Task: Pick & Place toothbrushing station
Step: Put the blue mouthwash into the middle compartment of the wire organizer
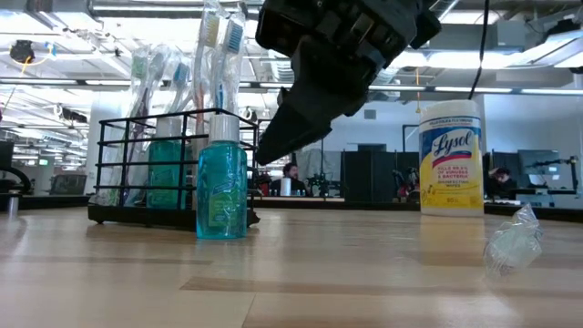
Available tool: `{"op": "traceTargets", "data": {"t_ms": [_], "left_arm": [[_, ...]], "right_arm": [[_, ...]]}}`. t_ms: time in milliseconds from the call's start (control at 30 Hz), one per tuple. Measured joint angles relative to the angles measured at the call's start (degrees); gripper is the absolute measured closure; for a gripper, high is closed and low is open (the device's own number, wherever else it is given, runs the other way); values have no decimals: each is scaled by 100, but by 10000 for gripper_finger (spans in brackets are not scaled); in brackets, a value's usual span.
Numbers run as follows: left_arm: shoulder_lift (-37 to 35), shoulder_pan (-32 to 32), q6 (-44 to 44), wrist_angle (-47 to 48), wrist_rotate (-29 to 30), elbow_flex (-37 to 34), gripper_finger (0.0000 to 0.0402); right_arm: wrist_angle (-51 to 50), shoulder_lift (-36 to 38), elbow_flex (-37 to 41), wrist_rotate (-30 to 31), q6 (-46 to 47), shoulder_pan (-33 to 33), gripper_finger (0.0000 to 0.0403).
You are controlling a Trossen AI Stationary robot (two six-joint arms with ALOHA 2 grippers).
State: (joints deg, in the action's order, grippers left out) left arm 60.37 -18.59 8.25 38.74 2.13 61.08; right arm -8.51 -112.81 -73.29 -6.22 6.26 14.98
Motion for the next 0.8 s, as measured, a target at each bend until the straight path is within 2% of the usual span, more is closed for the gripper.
{"op": "traceTargets", "data": {"t_ms": [200,367,467,733,800], "left_arm": [[1,0,0,0,-2,0,276],[-1,2,0,-2,0,0,276],[1,2,0,-2,0,0,276],[1,2,-26,5,0,0,276],[-1,2,-26,-12,-2,0,276]], "right_arm": [[131,2,1,23,29,0,208],[216,-205,4,31,146,-11,194],[536,-412,-17,28,145,-15,193],[567,-540,19,31,134,-11,208],[905,-605,-4,29,134,-4,212]]}}
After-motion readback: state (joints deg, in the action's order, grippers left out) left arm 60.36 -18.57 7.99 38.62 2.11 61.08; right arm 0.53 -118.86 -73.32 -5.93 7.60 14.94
